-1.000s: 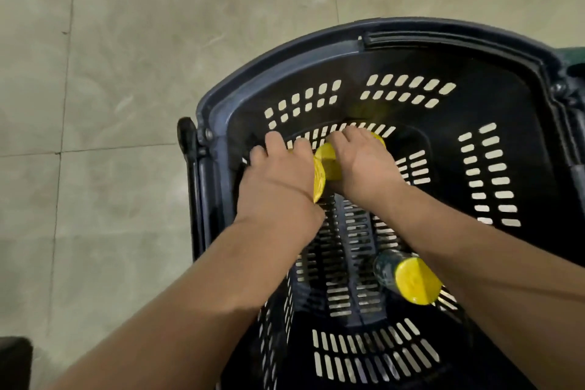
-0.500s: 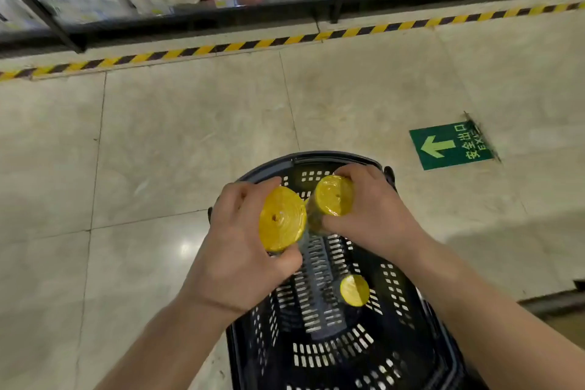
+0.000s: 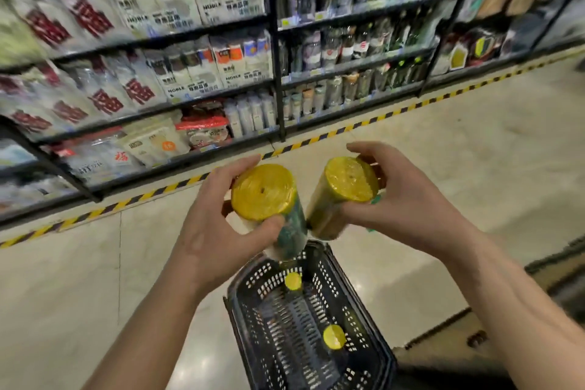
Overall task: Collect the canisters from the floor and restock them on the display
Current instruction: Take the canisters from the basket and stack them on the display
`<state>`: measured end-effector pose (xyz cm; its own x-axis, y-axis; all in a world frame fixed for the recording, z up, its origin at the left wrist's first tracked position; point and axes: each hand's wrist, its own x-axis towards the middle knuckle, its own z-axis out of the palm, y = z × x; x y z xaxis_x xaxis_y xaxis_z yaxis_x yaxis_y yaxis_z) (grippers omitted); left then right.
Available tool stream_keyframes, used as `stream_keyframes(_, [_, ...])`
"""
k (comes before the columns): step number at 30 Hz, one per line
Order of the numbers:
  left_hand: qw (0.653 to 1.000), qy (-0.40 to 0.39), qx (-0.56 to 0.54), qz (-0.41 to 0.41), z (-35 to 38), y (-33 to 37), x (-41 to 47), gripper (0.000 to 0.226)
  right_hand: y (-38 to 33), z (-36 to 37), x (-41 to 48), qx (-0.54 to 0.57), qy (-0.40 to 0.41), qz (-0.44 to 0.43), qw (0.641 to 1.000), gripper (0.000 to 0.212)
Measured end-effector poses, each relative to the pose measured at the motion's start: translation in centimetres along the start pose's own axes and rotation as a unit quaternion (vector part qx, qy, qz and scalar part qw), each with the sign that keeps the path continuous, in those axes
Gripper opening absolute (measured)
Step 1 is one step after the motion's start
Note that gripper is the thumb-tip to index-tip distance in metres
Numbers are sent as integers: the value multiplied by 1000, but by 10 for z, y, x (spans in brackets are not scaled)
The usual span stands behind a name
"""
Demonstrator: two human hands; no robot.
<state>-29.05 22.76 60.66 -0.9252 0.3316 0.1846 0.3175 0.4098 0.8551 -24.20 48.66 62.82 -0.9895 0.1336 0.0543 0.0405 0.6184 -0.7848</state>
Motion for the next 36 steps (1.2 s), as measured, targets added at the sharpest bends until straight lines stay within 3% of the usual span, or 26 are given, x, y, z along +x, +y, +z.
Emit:
stream_keyframes(9, [992, -44, -100, 59, -32, 157, 24, 72, -90, -129, -73, 64, 152, -3, 986, 83])
stream_keyframes(16, [977, -73, -176, 100, -6, 221, 13, 71, -113, -181, -148, 99, 283, 8, 954, 74])
stream_keyframes(27, [912, -289, -251, 151, 73, 265, -22, 66, -104, -184, -287, 49, 463, 139, 874, 78])
stream_keyframes(36, [866, -396, -246, 182, 139, 305, -84, 66, -96, -179, -385, 2, 535, 236, 811, 76])
